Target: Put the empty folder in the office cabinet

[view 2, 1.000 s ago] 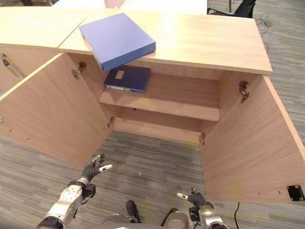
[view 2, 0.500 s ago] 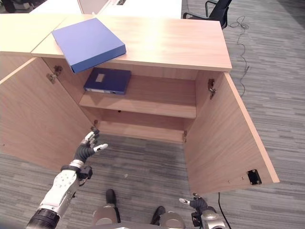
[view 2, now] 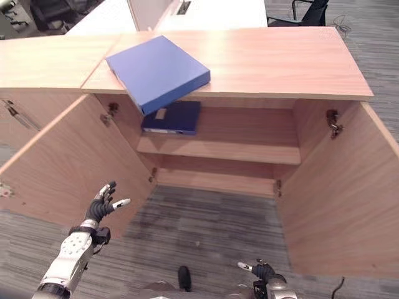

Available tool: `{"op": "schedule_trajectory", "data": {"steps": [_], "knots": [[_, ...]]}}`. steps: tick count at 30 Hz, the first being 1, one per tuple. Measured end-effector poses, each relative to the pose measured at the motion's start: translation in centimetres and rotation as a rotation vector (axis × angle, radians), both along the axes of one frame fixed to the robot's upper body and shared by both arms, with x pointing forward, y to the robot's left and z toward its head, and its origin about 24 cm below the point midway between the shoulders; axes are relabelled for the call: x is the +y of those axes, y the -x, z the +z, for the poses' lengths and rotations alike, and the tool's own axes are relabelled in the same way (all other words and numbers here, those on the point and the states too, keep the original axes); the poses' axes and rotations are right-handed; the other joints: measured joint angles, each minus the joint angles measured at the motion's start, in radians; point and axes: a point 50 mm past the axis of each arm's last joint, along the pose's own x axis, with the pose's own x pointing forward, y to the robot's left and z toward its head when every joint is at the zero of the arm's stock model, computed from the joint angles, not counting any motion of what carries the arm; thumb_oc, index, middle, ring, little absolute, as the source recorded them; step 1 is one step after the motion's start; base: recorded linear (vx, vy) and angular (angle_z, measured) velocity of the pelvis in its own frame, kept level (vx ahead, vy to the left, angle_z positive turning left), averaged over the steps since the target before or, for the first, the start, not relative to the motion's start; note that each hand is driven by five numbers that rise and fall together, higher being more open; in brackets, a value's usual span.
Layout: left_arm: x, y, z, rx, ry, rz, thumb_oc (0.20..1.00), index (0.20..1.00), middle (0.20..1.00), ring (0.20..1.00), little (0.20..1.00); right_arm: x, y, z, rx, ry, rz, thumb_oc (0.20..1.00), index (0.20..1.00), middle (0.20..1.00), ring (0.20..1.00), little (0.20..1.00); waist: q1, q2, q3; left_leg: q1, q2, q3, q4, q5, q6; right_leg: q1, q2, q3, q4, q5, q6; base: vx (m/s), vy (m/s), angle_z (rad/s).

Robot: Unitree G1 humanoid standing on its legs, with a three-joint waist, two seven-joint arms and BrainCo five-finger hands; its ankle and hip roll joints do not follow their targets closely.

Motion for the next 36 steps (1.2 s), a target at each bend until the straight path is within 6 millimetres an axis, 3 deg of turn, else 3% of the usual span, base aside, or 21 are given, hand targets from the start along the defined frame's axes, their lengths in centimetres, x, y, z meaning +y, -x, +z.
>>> {"op": "schedule_trajectory", "data": {"steps": [1, 2, 3, 4, 6, 7, 10, 12, 14, 17, 21, 23, 27, 30, 33, 36], "knots": [[0.0, 0.1, -0.1, 0.005, -0.011, 0.002, 1.000, 1.000, 1.000, 1.000, 1.000, 0.0, -0.1, 0.1, -0.012, -0.006, -0.011, 1.000, 1.000, 1.000, 1.000, 1.000, -0.005, -0.002, -0.001, 0.002, -0.005, -0.014, 0.000, -0.006, 0.008, -0.054, 0.007, 0.075, 0.065, -0.025, 0.010, 0.05, 0.006, 0.21], [0.1, 0.1, -0.1, 0.005, -0.013, 0.003, 1.000, 1.000, 1.000, 1.000, 1.000, 0.0, -0.2, 0.1, -0.014, -0.006, -0.011, 1.000, 1.000, 1.000, 1.000, 1.000, -0.007, -0.003, -0.001, 0.002, -0.005, -0.015, 0.000, -0.006, 0.009, -0.062, 0.013, 0.090, 0.068, -0.033, 0.010, 0.04, -0.074, 0.32], [0.2, -0.2, 0.2, -0.005, -0.030, 0.009, 1.000, 1.000, 1.000, 1.000, 1.000, 0.5, -1.0, 0.2, -0.033, -0.016, 0.000, 1.000, 1.000, 1.000, 1.000, 1.000, -0.025, -0.016, 0.016, -0.008, 0.002, -0.030, 0.001, 0.001, 0.008, -0.136, 0.106, 0.197, 0.022, -0.078, 0.022, -0.02, -0.093, 0.29], [0.4, -0.1, 0.1, 0.000, -0.042, 0.008, 1.000, 1.000, 1.000, 1.000, 1.000, 0.9, -0.9, 0.1, -0.028, -0.024, 0.001, 1.000, 1.000, 1.000, 1.000, 1.000, -0.029, -0.020, 0.019, -0.011, 0.010, -0.030, 0.001, 0.002, 0.006, -0.145, 0.166, 0.249, -0.057, -0.082, 0.027, -0.02, -0.099, 0.33], [0.2, -0.3, 0.3, -0.010, -0.055, 0.009, 1.000, 1.000, 1.000, 1.000, 1.000, 1.3, -0.8, 0.0, -0.024, -0.033, 0.002, 1.000, 1.000, 1.000, 1.000, 1.000, -0.034, -0.040, 0.028, -0.010, 0.013, -0.043, 0.002, 0.001, 0.003, -0.180, 0.254, 0.270, -0.189, -0.078, 0.007, 0.04, -0.100, 0.32], [-0.1, -0.6, 0.7, -0.033, -0.084, 0.000, 1.000, 1.000, 1.000, 1.000, 1.000, 1.4, -0.3, -0.2, -0.014, -0.043, -0.017, 1.000, 1.000, 1.000, 1.000, 1.000, -0.054, -0.051, 0.032, -0.016, 0.011, -0.074, 0.000, -0.003, -0.007, -0.168, 0.303, 0.292, -0.308, 0.008, -0.018, 0.10, -0.120, 0.57], [-0.6, -1.3, 2.8, -0.137, -0.146, -0.022, 1.000, 1.000, 1.000, 1.000, 1.000, 1.3, 0.8, -0.5, 0.008, -0.039, -0.048, 1.000, 1.000, 1.000, 1.000, 1.000, -0.038, -0.059, 0.041, 0.002, 0.015, -0.078, 0.001, -0.006, -0.019, -0.112, 0.310, 0.257, -0.401, 0.136, -0.053, 0.06, -0.094, 0.14], [-1.1, -2.1, 4.8, -0.241, -0.217, -0.043, 1.000, 1.000, 1.000, 1.000, 1.000, 1.3, 0.3, -0.4, -0.008, -0.036, -0.046, 1.000, 1.000, 1.000, 1.000, 1.000, -0.043, -0.050, 0.044, 0.003, 0.038, -0.077, 0.001, -0.011, -0.035, -0.075, 0.340, 0.249, -0.473, 0.166, -0.085, 0.08, -0.105, -0.06], [-1.8, -3.3, 7.9, -0.400, -0.328, -0.057, 1.000, 1.000, 1.000, 1.000, 1.000, 1.5, 0.3, -0.4, -0.020, -0.025, -0.051, 1.000, 1.000, 1.000, 1.000, 1.000, -0.049, -0.054, 0.043, 0.008, 0.058, -0.081, 0.000, -0.018, -0.054, -0.024, 0.372, 0.235, -0.569, 0.201, -0.086, 0.11, -0.113, -0.01], [-2.2, -4.8, 11.2, -0.608, -0.531, 0.027, 1.000, 1.000, 1.000, 1.000, 1.000, 1.4, 0.2, -0.3, -0.038, 0.015, -0.057, 1.000, 1.000, 1.000, 1.000, 1.000, -0.074, -0.056, 0.043, 0.012, 0.086, -0.079, 0.000, -0.025, -0.071, -0.002, 0.406, 0.232, -0.603, 0.209, -0.102, 0.09, -0.097, -0.08], [-2.6, -5.5, 11.8, -0.709, -0.744, 0.085, 1.000, 1.000, 1.000, 1.000, 1.000, 1.3, 1.2, -0.7, -0.014, 0.045, -0.067, 1.000, 1.000, 1.000, 1.000, 1.000, -0.098, -0.063, 0.038, 0.041, 0.104, -0.079, -0.001, -0.036, -0.090, 0.029, 0.425, 0.229, -0.609, 0.189, -0.129, 0.14, -0.093, 0.00], [-2.1, -5.9, 13.2, -0.794, -0.915, 0.105, 1.000, 1.000, 1.000, 1.000, 1.000, 1.5, 1.3, -0.8, -0.009, 0.059, -0.050, 1.000, 1.000, 1.000, 1.000, 1.000, -0.102, -0.073, 0.027, 0.046, 0.110, -0.078, -0.001, -0.040, -0.093, 0.029, 0.432, 0.232, -0.608, 0.186, -0.135, 0.13, -0.059, -0.03], [-4.0, -7.4, 14.7, -0.915, -1.096, 0.060, 1.000, 1.000, 1.000, 1.000, 1.000, 1.8, 1.6, -1.0, 0.006, 0.069, -0.009, 1.000, 1.000, 1.000, 1.000, 1.000, -0.103, -0.070, -0.024, 0.070, 0.112, -0.073, -0.001, -0.046, -0.091, 0.051, 0.434, 0.235, -0.610, 0.182, -0.140, 0.11, -0.034, -0.01], [-4.8, -7.9, 15.3, -0.954, -1.179, 0.042, 1.000, 1.000, 1.000, 1.000, 1.000, 2.1, 1.6, -1.0, 0.002, 0.064, 0.003, 1.000, 1.000, 1.000, 1.000, 1.000, -0.105, -0.070, -0.058, 0.067, 0.110, -0.069, -0.002, -0.047, -0.090, 0.051, 0.433, 0.239, -0.609, 0.182, -0.140, 0.05, -0.009, -0.05], [-4.0, -8.2, 15.0, -0.909, -1.245, 0.066, 1.000, 1.000, 1.000, 1.000, 1.000, 2.0, 2.9, -1.3, 0.033, 0.065, -0.004, 1.000, 1.000, 1.000, 1.000, 1.000, -0.105, -0.069, -0.081, 0.066, 0.110, -0.058, -0.010, -0.047, -0.090, 0.047, 0.435, 0.251, -0.609, 0.184, -0.139, 0.05, -0.008, -0.09], [-3.8, -8.4, 14.8, -0.889, -1.263, 0.064, 1.000, 1.000, 1.000, 1.000, 1.000, 2.0, 2.9, -1.3, 0.032, 0.064, -0.004, 1.000, 1.000, 1.000, 1.000, 1.000, -0.105, -0.070, -0.082, 0.067, 0.110, -0.050, -0.010, -0.047, -0.090, 0.044, 0.436, 0.259, -0.609, 0.186, -0.136, 0.02, -0.002, -0.08]]}}
